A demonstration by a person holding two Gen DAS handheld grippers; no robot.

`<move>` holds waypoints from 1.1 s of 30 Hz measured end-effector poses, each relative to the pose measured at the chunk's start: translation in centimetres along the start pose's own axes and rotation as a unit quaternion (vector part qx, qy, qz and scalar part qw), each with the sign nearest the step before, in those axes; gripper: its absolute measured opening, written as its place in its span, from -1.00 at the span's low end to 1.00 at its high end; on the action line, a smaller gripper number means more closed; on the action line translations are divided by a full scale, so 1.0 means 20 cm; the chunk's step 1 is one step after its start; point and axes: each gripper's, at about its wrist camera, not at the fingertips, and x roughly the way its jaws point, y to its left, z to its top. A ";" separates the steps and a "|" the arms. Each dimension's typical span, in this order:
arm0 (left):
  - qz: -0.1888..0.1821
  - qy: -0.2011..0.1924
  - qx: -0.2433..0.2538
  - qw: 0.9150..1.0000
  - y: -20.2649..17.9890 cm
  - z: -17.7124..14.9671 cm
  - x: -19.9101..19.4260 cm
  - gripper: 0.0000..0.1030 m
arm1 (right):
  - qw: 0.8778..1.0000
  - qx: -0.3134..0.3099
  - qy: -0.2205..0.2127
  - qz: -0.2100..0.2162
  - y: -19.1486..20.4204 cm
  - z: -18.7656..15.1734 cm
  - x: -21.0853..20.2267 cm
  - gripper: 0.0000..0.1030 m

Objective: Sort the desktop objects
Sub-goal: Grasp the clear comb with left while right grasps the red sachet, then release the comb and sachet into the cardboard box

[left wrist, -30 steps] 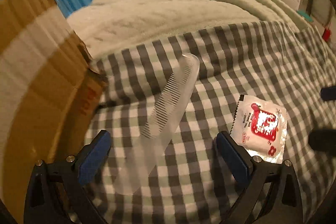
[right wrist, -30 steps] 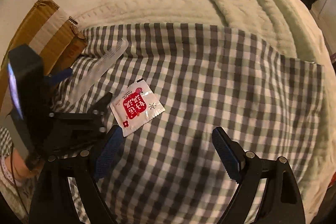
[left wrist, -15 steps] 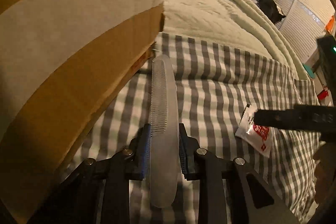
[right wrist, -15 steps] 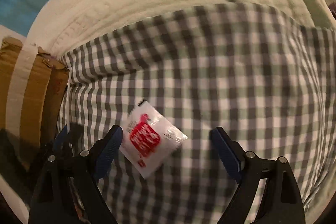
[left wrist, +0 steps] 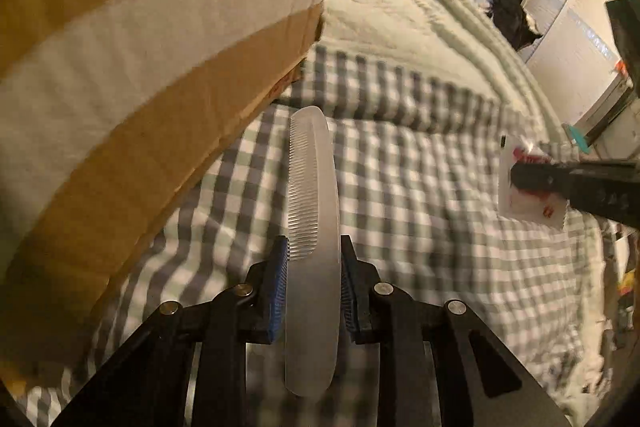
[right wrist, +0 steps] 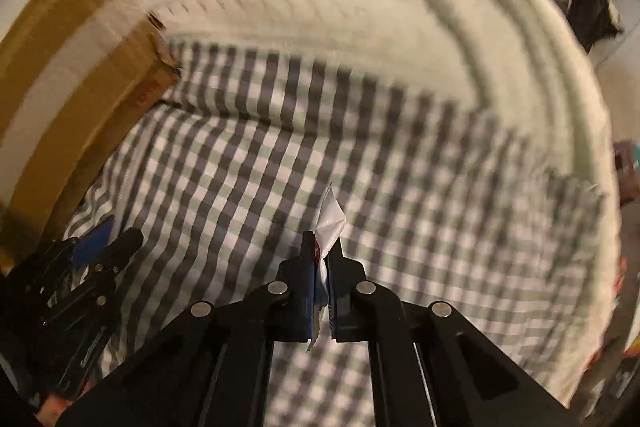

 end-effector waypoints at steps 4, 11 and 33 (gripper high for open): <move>-0.038 -0.032 -0.004 0.999 -0.05 0.08 -0.25 -0.54 | 0.998 0.012 -0.057 0.012 -0.01 0.09 -0.33 -0.92; 0.000 -0.127 0.029 0.992 0.01 0.42 -0.90 -0.54 | 0.981 0.029 -0.162 0.102 0.30 0.27 -0.93 -0.92; 0.133 -0.144 -0.055 0.979 0.52 0.54 -1.13 1.00 | 0.963 -0.011 -0.246 0.108 0.67 0.38 -1.06 0.66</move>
